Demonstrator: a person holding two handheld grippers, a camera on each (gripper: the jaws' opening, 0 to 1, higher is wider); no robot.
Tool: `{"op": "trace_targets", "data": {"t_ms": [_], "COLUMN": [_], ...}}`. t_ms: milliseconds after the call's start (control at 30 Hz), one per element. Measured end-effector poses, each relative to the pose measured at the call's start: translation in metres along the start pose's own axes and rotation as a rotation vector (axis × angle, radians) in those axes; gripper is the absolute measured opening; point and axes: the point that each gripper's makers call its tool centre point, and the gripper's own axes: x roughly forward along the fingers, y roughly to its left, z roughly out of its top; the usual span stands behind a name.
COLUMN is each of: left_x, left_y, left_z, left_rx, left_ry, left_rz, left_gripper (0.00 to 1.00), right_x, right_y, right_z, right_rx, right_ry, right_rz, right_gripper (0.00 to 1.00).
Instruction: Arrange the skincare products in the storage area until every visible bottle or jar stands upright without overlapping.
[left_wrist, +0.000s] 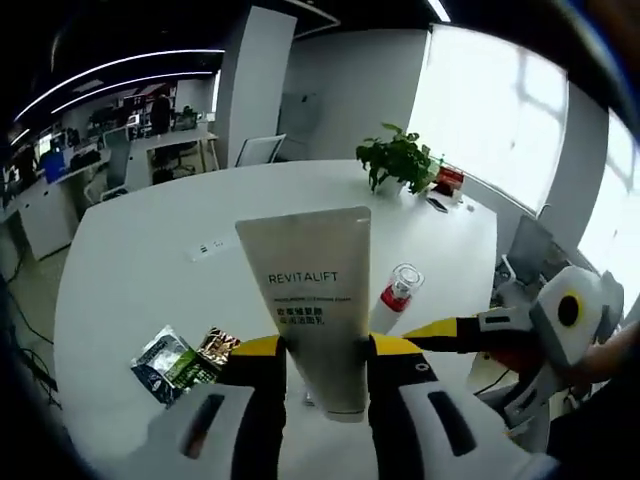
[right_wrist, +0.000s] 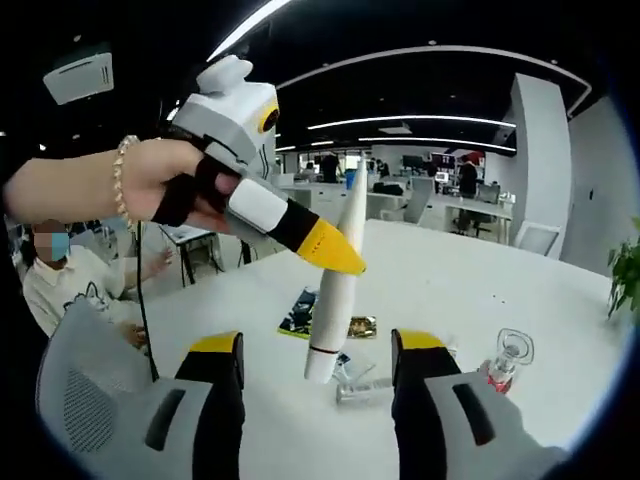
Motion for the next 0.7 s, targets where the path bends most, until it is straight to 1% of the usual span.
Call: {"op": "trace_targets", "data": {"t_ms": [67, 100, 133, 167, 200, 300, 400, 467, 533, 567, 633, 700], "left_x": [-0.005, -0.007, -0.013, -0.015, -0.022, -0.029, -0.038, -0.041, -0.043, -0.044, -0.048, -0.047], "left_y": [-0.005, -0.007, -0.012, -0.014, -0.020, -0.027, -0.036, -0.037, -0.039, -0.040, -0.044, -0.045], "left_z": [0.004, 0.006, 0.008, 0.010, 0.012, 0.016, 0.019, 0.021, 0.023, 0.023, 0.025, 0.027], "left_rx": [-0.022, -0.033, -0.058, -0.064, -0.080, -0.082, -0.062, -0.060, -0.062, -0.069, -0.074, -0.081], "left_ry": [-0.025, -0.037, -0.062, -0.073, -0.092, -0.109, -0.120, -0.130, -0.139, -0.142, -0.153, -0.158], "left_rz": [-0.007, -0.009, -0.019, -0.024, -0.035, -0.036, -0.033, -0.031, -0.031, -0.033, -0.036, -0.039], "left_gripper": [0.26, 0.26, 0.27, 0.27, 0.27, 0.27, 0.27, 0.27, 0.27, 0.27, 0.27, 0.27], "right_x": [0.006, 0.009, 0.011, 0.012, 0.014, 0.015, 0.014, 0.010, 0.008, 0.006, 0.003, 0.001], "right_y": [0.002, 0.003, 0.004, 0.005, 0.008, 0.009, 0.006, 0.002, 0.000, -0.002, -0.001, 0.000], "right_z": [0.002, 0.006, 0.008, 0.009, 0.015, 0.028, 0.034, 0.037, 0.038, 0.039, 0.041, 0.042], "right_rx": [0.002, 0.000, 0.002, 0.004, 0.013, 0.003, 0.006, 0.004, 0.020, 0.021, 0.017, 0.020], "right_ry": [-0.009, -0.020, -0.022, -0.023, -0.033, -0.067, -0.078, -0.087, -0.093, -0.099, -0.103, -0.111], "right_rz": [-0.002, -0.009, -0.012, -0.013, -0.016, -0.033, -0.050, -0.072, -0.075, -0.089, -0.087, -0.086], "right_gripper": [0.55, 0.53, 0.51, 0.49, 0.46, 0.41, 0.35, 0.29, 0.27, 0.26, 0.23, 0.23]}}
